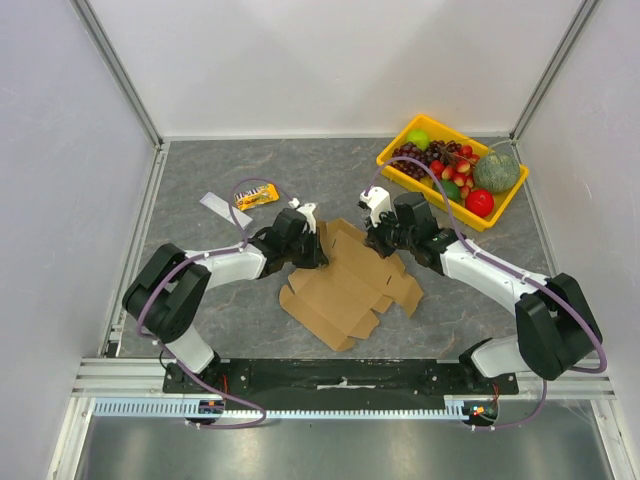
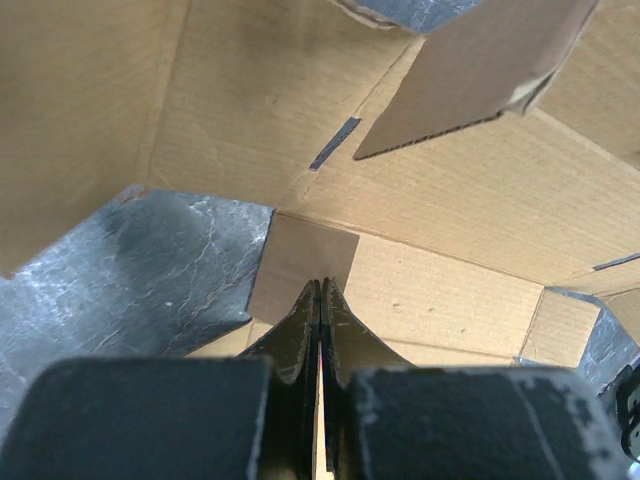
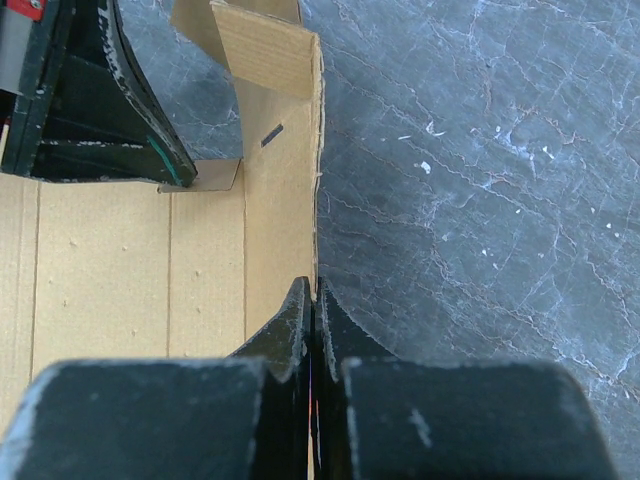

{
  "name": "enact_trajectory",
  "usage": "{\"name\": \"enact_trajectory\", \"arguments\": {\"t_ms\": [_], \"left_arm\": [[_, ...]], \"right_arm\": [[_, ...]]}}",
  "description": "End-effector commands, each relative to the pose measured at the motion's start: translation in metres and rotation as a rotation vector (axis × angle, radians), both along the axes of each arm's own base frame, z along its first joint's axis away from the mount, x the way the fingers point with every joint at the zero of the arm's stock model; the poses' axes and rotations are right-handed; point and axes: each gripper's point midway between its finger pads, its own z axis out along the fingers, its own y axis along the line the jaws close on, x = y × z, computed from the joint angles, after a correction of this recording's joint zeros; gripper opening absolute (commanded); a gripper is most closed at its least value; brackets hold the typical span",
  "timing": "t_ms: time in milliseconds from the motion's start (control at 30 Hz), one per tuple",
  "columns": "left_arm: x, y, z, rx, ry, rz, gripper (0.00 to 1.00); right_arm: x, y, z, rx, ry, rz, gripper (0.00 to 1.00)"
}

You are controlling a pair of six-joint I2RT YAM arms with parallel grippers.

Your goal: Fold the paper box

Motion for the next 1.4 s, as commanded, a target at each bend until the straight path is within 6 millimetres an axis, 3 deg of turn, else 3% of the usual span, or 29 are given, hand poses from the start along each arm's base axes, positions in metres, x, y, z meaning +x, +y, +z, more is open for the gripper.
{"name": "enact_trajectory", "arguments": {"t_ms": [0,433,500,600,733,867,933,1200,1267,1367], "left_arm": [[0.007,-0.018,0.008,-0.039,-0.009,-0.007,0.02],[-0.003,-0.020,-0.017,0.016,0.025,-0.016,0.02],[0.000,-0.019,-0.008,0.016,0.001,-0.007,0.02],[0.009,-0.017,0.022,0.005,-0.063,0.012,0.02],[0.025,-0.009,0.083,-0.053,-0.187,0.049,0.02],[0.052,0.017,0.140,-0.156,-0.278,0.125,0.02],[0.064,0.031,0.155,-0.175,-0.310,0.167,0.02],[0.116,0.076,0.154,-0.168,-0.301,0.312,0.04],[0.128,0.081,0.149,-0.159,-0.290,0.329,0.10],[0.144,0.085,0.149,-0.148,-0.298,0.344,0.30]], "right_arm": [[0.003,0.006,0.007,0.026,-0.019,0.011,0.01],[0.005,0.005,0.010,0.030,-0.030,-0.004,0.00],[0.008,0.003,0.012,0.035,-0.044,-0.032,0.00],[0.015,-0.004,0.017,0.035,-0.100,-0.082,0.00],[0.021,-0.016,0.025,0.022,-0.178,-0.133,0.00],[0.022,-0.025,0.024,-0.040,-0.202,-0.129,0.00],[0.020,-0.024,0.027,-0.050,-0.231,-0.103,0.00],[0.010,-0.025,0.037,-0.147,-0.381,0.034,0.00],[0.007,-0.024,0.037,-0.175,-0.416,0.070,0.00],[-0.003,-0.017,0.039,-0.199,-0.475,0.154,0.00]]}}
